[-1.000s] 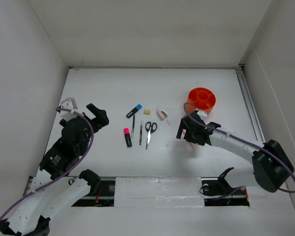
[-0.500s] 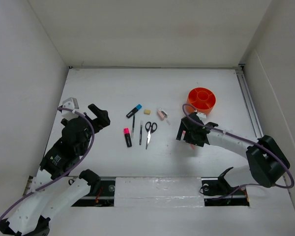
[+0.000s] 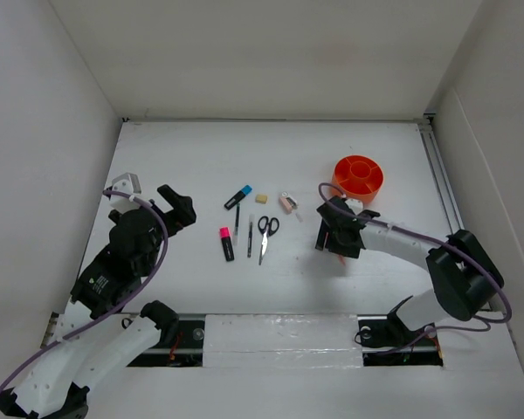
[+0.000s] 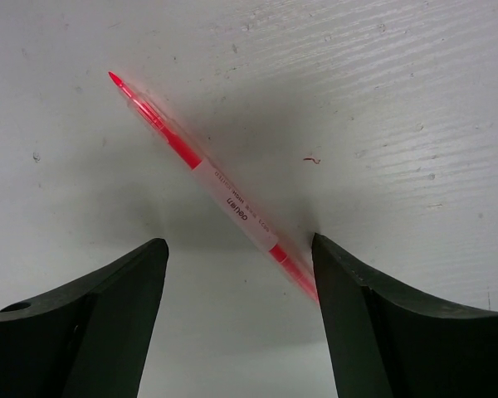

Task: Sort the stationery into containers
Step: Pick up the pen from the center of the board.

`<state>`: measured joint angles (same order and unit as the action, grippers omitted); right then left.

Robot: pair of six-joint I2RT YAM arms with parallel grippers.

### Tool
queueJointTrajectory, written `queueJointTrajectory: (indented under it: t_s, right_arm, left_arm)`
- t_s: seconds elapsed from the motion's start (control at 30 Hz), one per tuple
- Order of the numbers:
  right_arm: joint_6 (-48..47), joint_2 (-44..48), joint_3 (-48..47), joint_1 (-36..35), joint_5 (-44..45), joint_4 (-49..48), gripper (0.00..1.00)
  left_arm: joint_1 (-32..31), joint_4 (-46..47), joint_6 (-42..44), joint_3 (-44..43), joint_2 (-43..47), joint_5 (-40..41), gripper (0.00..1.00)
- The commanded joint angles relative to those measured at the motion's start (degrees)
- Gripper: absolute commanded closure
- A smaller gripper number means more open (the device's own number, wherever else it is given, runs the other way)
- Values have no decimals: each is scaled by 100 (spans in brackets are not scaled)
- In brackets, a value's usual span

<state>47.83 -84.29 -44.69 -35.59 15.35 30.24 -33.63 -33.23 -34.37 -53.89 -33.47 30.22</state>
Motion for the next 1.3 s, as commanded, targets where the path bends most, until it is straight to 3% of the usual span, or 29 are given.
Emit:
queueJointTrajectory:
  t_s: [0.0, 0.17, 0.33, 0.4, 0.43, 0.5, 0.53, 0.57, 0.77, 0.97, 1.27]
  right_arm:
    - [112, -166, -110, -26, -252, 236, 24]
    - [226, -561, -426, -440, -103, 597, 31]
    - [226, -738, -549, -510, -50, 729, 53]
    - [226, -808, -602, -510, -50, 791, 54]
    - [165, -808, -603, -510, -50, 791, 64]
    - [95, -861, -603, -510, -120, 791, 73]
    - [95, -861, -603, -458, -120, 791, 90]
    - [95, -861, -603, -457, -120, 791, 98]
    - [-46, -686, -463, -404, -410, 519, 100]
    - [103, 473, -461, -1088, -157, 552, 100]
    - [419, 2932, -1182, -1634, 643, 1923, 100]
  left_arm:
    - [23, 168, 150, -16, 60, -60, 0]
    - [23, 230, 203, -16, 166, -192, 0]
    - [23, 230, 255, -69, 218, -244, 0]
    - [23, 230, 255, -69, 289, -244, 0]
    - [-38, 230, 255, -69, 350, -244, 0]
    - [-91, 230, 255, -69, 421, -175, 0]
    - [-91, 230, 186, -69, 490, -78, 0]
    - [-144, 230, 185, -69, 552, -77, 0]
    - [-267, 115, 132, -69, 614, 107, 0]
    - [-267, 177, 264, -139, 202, -269, 0]
    - [-319, 1142, -394, -578, -2239, -1966, 0]
